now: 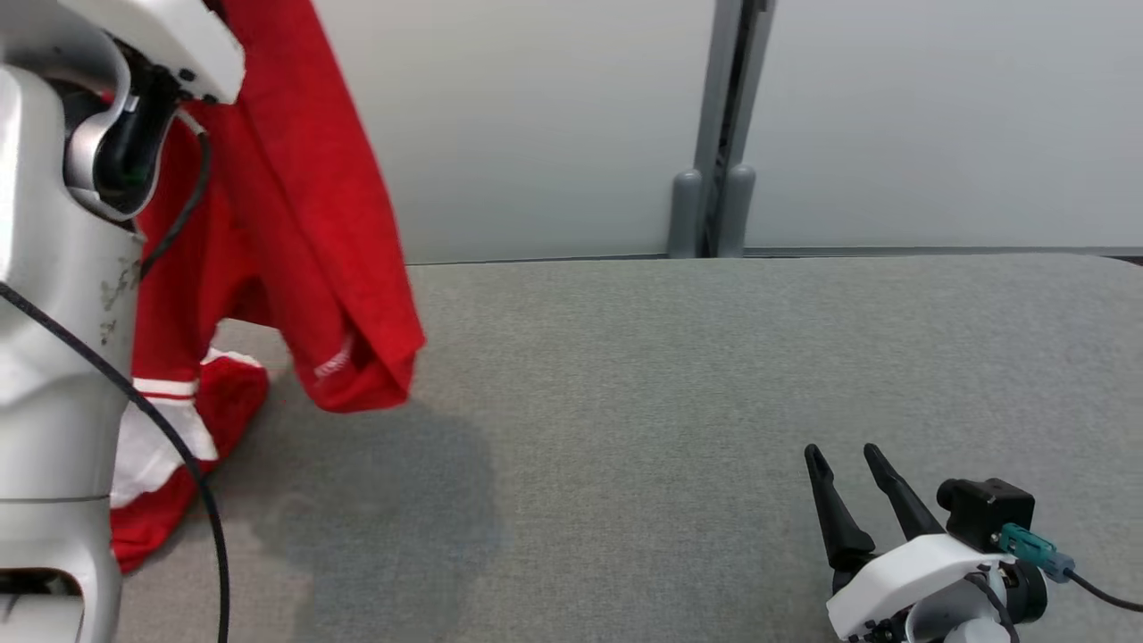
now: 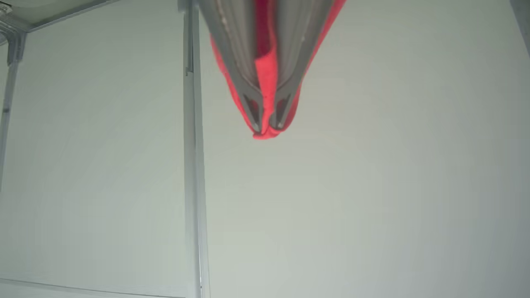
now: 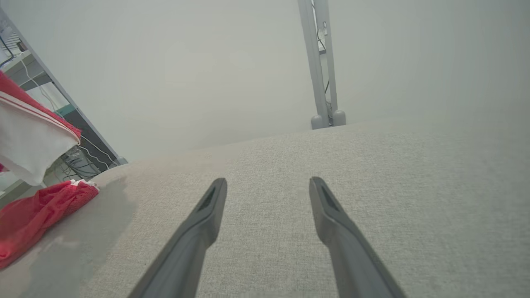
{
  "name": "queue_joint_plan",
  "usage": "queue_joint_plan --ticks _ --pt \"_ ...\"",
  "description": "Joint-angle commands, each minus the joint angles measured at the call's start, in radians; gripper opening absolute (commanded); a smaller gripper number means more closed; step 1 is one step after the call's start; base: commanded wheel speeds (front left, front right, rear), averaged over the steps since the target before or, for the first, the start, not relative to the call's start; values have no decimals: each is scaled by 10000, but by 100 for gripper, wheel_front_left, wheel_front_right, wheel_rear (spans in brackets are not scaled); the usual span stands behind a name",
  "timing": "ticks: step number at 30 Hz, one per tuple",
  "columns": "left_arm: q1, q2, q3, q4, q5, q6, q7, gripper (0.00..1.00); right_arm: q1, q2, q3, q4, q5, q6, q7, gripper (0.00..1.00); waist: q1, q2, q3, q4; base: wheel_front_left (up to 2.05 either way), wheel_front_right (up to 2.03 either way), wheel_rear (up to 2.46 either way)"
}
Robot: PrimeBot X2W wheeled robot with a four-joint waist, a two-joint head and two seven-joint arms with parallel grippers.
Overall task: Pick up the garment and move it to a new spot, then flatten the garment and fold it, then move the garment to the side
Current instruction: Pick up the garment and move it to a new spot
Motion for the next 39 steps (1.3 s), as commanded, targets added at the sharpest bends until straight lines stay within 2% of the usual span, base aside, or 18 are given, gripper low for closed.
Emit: queue_joint_plan --ticks 1,8,12,18,24,29,33,34,35,36,38,39 --pt "-74 -71 -17 -431 -24 87 -3 0 94 -71 -40 22 -7 23 -73 100 0 -1 -140 -549 0 0 0" --pt "542 -1014 -218 -2042 -503 379 67 0 52 -66 -228 -78 -224 23 90 100 0 -1 39 -1549 0 0 0" --pt "1118 -1441 -647 -2770 -545 423 159 0 -38 -75 -387 -340 -314 21 105 100 0 -1 295 -2054 0 0 0" --pt "2131 -1621 -1385 -3180 -237 577 318 0 -172 -65 -290 -538 -334 23 255 100 0 -1 727 -2592 0 0 0" --pt "3407 -1811 -1904 -2412 -249 803 59 0 -233 -69 -155 -650 -202 23 236 100 0 -1 1160 -2941 0 0 0" --pt "4521 -2042 -2327 -1047 -358 910 -673 0 -373 -66 -81 -659 -177 23 215 100 0 -1 1418 -2955 0 0 0" --pt "5016 -2140 -2801 46 -393 711 -1349 0 -445 -68 -136 -682 -253 23 217 100 0 -1 1515 -2781 0 0 0" --pt "5094 -2155 -2893 299 -442 670 -1551 12 -451 -69 -148 -676 -274 21 225 100 0 -1 1503 -2707 0 0 0" --pt "5160 -2167 -3056 529 -400 573 -1652 88 -453 -68 -150 -687 -280 21 254 100 0 -1 1497 -2631 0 0 0" --pt "5241 -2179 -3145 732 -469 576 -1798 100 -448 -68 -175 -686 -297 21 270 100 0 -1 1478 -2550 0 0 0" --pt "5301 -2196 -3277 997 -610 503 -2069 100 -420 -69 -216 -676 -302 23 300 100 0 -1 1414 -2371 0 0 0" --pt "5247 -2203 -3277 1042 -587 642 -2398 100 -399 -69 -244 -675 -301 23 311 100 0 -1 1375 -2275 0 0 0"
